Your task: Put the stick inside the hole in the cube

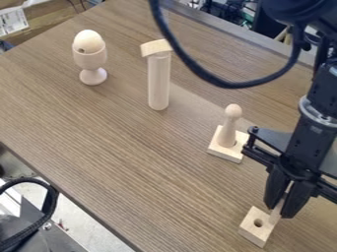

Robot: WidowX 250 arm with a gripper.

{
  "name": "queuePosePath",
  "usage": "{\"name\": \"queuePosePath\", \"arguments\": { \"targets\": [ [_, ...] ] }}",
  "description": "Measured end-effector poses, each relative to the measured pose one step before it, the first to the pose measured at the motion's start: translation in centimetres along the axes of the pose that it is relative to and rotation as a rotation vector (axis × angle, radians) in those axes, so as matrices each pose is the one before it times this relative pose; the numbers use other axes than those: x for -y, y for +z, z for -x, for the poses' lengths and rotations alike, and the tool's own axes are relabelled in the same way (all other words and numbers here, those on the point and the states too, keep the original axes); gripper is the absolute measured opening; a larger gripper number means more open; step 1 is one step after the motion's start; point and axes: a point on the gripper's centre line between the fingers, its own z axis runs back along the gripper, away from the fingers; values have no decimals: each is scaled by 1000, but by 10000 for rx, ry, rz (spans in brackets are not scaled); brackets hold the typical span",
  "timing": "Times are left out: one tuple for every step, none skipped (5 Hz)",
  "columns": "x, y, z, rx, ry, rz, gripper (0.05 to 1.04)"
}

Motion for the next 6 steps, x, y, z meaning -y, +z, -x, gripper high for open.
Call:
{"name": "queuePosePath", "arguments": {
  "targets": [
    [-291, -358, -216, -148, -37, 26, 110],
    [-189, -77, -15, -34, 79, 20, 110],
    [-341, 79, 319, 7, 118, -39, 110],
    [-148, 248, 306, 66, 6, 39, 110],
    [-165, -111, 212, -31, 14, -2, 110],
    [-18, 10, -53, 42, -16, 23, 110]
  ]
}}
